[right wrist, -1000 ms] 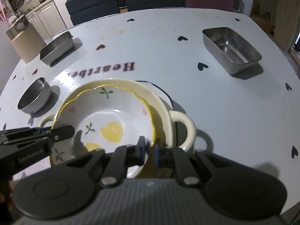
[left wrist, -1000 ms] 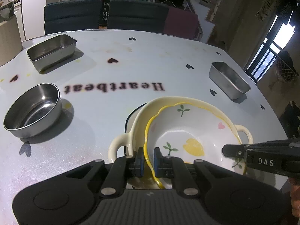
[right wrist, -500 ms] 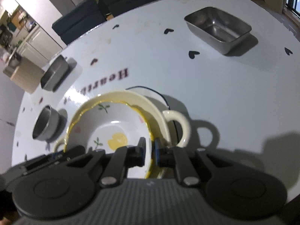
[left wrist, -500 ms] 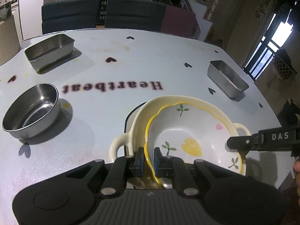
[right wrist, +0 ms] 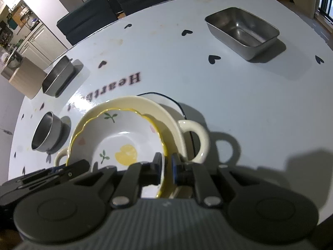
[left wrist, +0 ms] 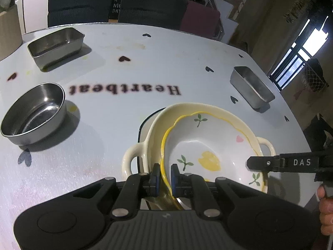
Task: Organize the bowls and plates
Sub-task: 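Lower the floral bowl into the cream bowl with both grippers, then open both grippers and withdraw from the nested bowls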
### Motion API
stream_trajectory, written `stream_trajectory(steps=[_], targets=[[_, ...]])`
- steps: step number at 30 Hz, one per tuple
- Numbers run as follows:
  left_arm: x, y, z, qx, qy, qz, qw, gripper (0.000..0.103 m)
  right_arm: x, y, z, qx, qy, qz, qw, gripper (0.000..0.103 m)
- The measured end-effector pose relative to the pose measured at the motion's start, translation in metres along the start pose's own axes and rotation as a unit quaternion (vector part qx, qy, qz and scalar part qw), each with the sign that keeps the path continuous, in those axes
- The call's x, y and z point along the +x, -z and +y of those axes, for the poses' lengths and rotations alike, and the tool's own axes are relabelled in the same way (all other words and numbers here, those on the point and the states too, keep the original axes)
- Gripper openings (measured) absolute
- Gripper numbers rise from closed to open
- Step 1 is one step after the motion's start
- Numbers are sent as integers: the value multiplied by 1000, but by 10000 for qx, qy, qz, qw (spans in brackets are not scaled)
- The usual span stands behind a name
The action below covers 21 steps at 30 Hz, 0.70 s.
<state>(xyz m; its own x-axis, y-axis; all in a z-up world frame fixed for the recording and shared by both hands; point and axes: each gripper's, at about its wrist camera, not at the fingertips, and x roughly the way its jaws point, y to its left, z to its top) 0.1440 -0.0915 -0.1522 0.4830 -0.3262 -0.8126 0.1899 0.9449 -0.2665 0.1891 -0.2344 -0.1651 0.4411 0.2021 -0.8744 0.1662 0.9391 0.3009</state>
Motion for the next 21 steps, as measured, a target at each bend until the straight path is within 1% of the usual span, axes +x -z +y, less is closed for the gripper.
stream_trajectory(steps=[7, 12, 17, 18, 20, 21], targets=[[-6, 0, -1, -26, -20, -9, 10000, 11, 1, -1, 1, -45, -3, 14, 10000, 14], [-14, -2, 2, -73, 23, -98, 9999, 12, 1, 0, 1, -55, 17, 26, 10000, 14], [-15, -2, 6, -183, 83, -62, 9998, 13, 0, 0, 5, -136, 87, -9, 9999, 14], [-17, -2, 5, -176, 84, -79, 9998, 14, -1, 0, 6, -151, 89, -31, 9998, 14], [-20, -2, 5, -185, 154, -112, 9996, 24, -5, 1, 7, -183, 69, -94, 9998, 14], [-21, -2, 4, -185, 190, -126, 9996, 27, -7, 1, 8, -217, 73, -131, 9997, 14]])
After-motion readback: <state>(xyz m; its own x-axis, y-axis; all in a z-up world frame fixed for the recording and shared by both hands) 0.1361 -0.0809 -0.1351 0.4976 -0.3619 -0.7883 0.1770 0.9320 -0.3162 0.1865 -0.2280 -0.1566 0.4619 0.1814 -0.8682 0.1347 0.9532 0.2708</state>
